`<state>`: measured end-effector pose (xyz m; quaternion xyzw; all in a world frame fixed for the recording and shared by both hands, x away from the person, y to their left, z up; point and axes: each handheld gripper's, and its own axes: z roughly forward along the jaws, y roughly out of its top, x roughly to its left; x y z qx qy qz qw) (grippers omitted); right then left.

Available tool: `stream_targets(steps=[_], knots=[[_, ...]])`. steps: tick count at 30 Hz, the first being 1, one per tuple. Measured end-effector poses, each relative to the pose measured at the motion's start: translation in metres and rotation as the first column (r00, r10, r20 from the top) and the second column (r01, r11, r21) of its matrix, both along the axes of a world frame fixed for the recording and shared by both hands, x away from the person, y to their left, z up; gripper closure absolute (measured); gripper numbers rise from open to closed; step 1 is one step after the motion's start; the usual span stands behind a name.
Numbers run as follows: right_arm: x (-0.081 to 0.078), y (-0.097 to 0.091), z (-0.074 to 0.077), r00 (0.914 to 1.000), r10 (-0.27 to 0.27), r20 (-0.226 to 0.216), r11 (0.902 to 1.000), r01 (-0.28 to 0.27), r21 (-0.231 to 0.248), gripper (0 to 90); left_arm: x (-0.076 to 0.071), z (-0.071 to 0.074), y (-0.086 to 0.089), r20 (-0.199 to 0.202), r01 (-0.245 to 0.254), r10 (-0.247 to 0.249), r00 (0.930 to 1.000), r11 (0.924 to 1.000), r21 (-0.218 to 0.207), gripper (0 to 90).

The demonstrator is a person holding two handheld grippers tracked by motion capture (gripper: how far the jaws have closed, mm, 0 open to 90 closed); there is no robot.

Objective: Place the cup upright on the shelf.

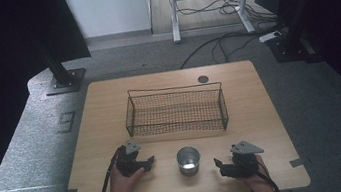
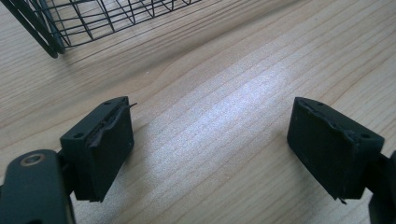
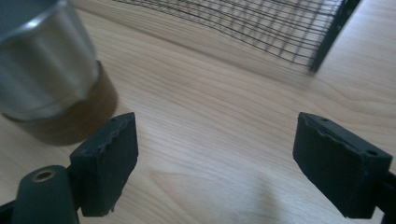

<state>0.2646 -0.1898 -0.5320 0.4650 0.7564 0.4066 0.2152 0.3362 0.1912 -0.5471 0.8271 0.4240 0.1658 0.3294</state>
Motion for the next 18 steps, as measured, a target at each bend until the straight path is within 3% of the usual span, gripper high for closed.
stream_targets(steps=[7,10,18], knots=[[-0.008,0.01,0.007,0.9986,0.047,0.026,0.9987,-0.047,0.018,14.8,0.0,0.0,0.0,0.0,0.0,0.0,1.0,1.0,0.0,14.5],[-0.01,0.015,0.011,0.9964,0.083,0.02,0.9954,-0.084,0.047,14.7,0.0,0.0,0.0,0.0,0.0,0.0,1.0,1.0,0.001,14.5],[-0.012,0.026,0.017,0.9923,0.122,0.02,0.9902,-0.123,0.065,14.3,0.0,0.0,0.0,-0.001,0.001,-0.001,1.0,1.0,0.0,14.4]])
